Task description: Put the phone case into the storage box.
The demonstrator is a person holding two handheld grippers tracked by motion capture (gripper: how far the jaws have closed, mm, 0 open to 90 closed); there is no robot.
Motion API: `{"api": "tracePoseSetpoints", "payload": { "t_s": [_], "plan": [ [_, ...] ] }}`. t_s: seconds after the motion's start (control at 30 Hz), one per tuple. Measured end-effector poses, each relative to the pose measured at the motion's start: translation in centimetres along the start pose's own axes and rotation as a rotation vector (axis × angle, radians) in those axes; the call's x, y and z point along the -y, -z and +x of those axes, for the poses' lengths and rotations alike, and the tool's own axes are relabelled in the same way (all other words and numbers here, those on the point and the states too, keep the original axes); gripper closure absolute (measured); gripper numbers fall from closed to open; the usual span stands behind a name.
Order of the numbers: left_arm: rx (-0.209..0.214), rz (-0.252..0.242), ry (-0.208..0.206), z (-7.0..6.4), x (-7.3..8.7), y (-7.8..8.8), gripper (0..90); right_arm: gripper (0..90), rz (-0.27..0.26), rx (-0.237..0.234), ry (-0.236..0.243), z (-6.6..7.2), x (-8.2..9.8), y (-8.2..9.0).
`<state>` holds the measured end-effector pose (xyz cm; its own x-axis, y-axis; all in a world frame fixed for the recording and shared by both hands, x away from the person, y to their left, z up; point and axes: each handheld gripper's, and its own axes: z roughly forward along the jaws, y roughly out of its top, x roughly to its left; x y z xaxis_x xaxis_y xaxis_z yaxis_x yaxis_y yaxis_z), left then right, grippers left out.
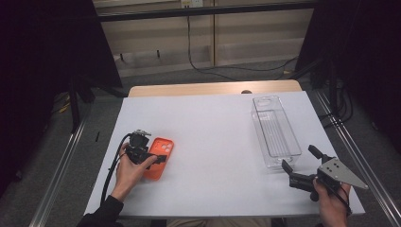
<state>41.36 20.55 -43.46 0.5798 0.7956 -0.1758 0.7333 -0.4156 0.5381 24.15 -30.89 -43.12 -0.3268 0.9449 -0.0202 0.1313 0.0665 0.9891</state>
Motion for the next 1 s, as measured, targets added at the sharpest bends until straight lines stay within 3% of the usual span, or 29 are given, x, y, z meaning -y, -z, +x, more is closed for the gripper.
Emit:
{"api": "tracePoseSetpoints", "payload": {
  "t_s": [0.37,0.6,0.73,1.0],
  "plan": [
    [-0.085,0.059,-0.026,-1.2,-0.4,-1.1,1.2,0.0,0.003,0.002,0.000,0.0,0.0,0.0],
    [-0.145,0.083,-0.071,-1.9,-0.3,-1.5,1.5,0.0,0.001,0.001,0.001,0.0,0.0,0.1],
    [-0.152,0.057,-0.067,-1.9,0.0,-1.6,1.5,0.0,-0.005,0.001,0.001,0.0,0.0,0.1],
    [-0.154,0.071,-0.076,-2.0,-0.1,-1.6,1.5,0.0,0.002,0.000,0.001,0.0,0.0,0.0]
  ]
}}
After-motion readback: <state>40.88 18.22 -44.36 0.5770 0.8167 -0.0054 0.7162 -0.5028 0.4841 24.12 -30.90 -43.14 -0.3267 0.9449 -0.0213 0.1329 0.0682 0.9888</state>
